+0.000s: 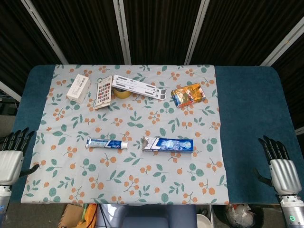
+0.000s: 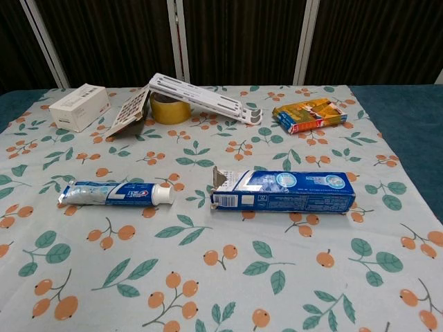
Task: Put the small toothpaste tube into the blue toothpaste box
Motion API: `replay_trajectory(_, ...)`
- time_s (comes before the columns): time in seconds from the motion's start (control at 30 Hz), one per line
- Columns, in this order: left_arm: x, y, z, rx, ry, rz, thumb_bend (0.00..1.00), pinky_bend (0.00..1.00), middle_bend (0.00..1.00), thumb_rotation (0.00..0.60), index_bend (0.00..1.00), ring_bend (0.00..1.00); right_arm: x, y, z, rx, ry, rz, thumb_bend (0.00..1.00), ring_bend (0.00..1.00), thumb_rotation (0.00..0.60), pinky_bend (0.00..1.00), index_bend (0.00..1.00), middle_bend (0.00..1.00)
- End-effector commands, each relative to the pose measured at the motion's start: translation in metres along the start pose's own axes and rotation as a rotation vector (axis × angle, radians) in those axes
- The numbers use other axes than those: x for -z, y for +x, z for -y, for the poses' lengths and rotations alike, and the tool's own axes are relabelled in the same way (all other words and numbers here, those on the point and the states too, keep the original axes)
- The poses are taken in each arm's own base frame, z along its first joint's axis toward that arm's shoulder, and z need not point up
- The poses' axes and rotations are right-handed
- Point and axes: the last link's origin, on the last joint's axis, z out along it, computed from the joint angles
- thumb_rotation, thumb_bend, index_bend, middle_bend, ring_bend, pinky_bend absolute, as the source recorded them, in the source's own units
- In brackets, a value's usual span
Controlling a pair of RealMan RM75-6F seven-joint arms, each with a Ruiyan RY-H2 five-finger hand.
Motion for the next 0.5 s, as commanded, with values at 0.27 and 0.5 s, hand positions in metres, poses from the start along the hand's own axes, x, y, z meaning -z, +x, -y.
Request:
replay_trajectory(0.27,0.0004,0.0009,0.0012,0.000,0.005,-0.003,0.00,0.03,0.00,0.600,0.00,0.00,-0.0007,-0.0009,0.0002,0.001,0.000,0.005,0.31,0.00,0.600,0.00,0.00,0.00)
replay_trajectory(0.5,-0.0001,0.0000,0.0016,0.001,0.005,0.002,0.00,0.03,0.00,0.600,0.00,0.00,-0.0020,-0.0013,0.0005,-0.001,-0.003,0.005,0.31,0.00,0.600,0.00,0.00,0.00)
